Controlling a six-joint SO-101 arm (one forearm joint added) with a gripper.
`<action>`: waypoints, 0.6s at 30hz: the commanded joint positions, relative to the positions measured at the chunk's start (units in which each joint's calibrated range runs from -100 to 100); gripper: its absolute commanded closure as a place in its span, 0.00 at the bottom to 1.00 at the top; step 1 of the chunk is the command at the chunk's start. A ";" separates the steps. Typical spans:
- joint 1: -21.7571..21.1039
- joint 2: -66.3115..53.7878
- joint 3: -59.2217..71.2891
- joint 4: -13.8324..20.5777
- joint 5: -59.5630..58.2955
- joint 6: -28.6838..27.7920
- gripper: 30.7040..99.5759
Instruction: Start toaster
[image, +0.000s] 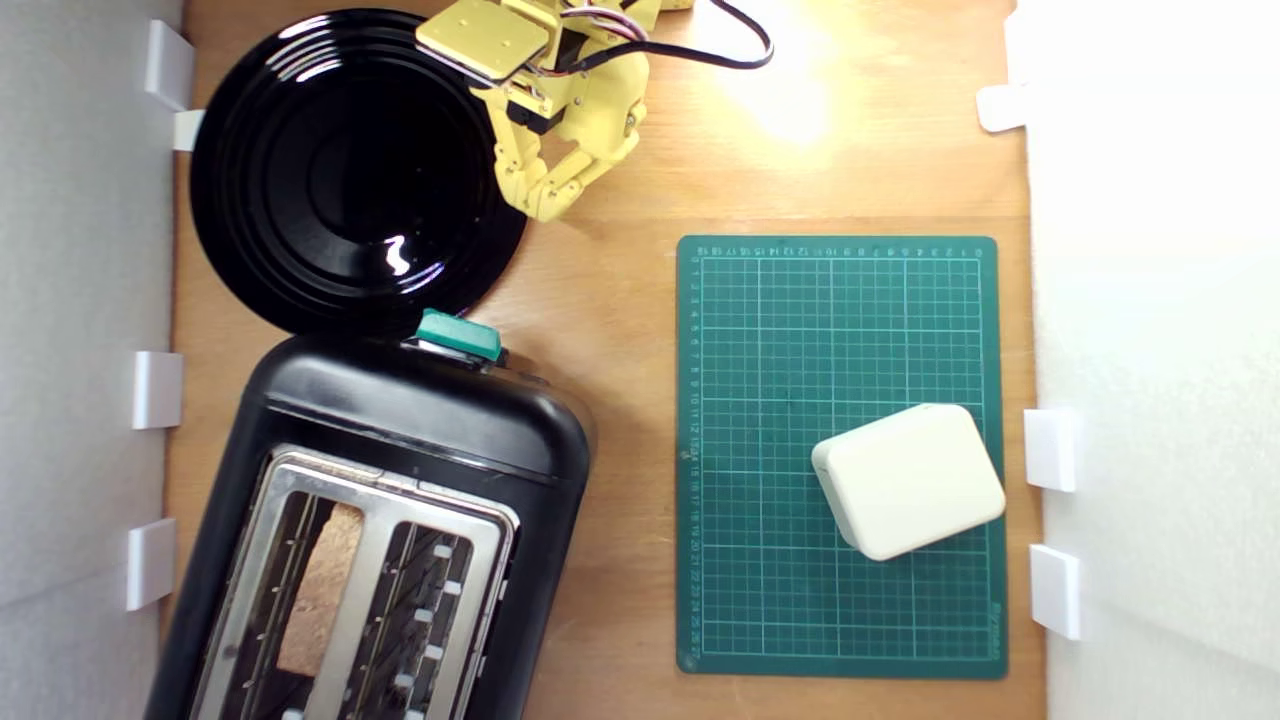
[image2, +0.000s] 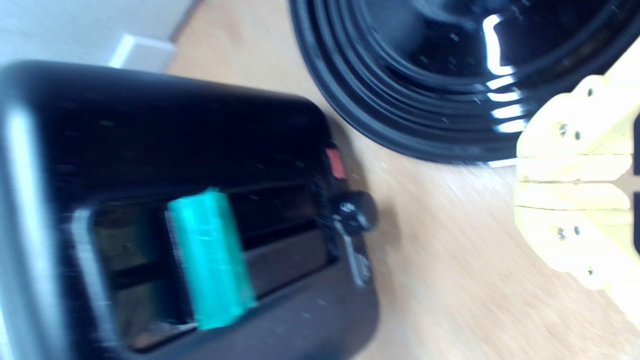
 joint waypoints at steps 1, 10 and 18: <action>0.27 7.13 -9.97 6.53 -0.36 0.16 0.99; 2.97 15.45 -21.79 12.72 -0.79 5.82 0.99; 9.48 16.28 -28.96 -2.67 -3.36 17.15 0.99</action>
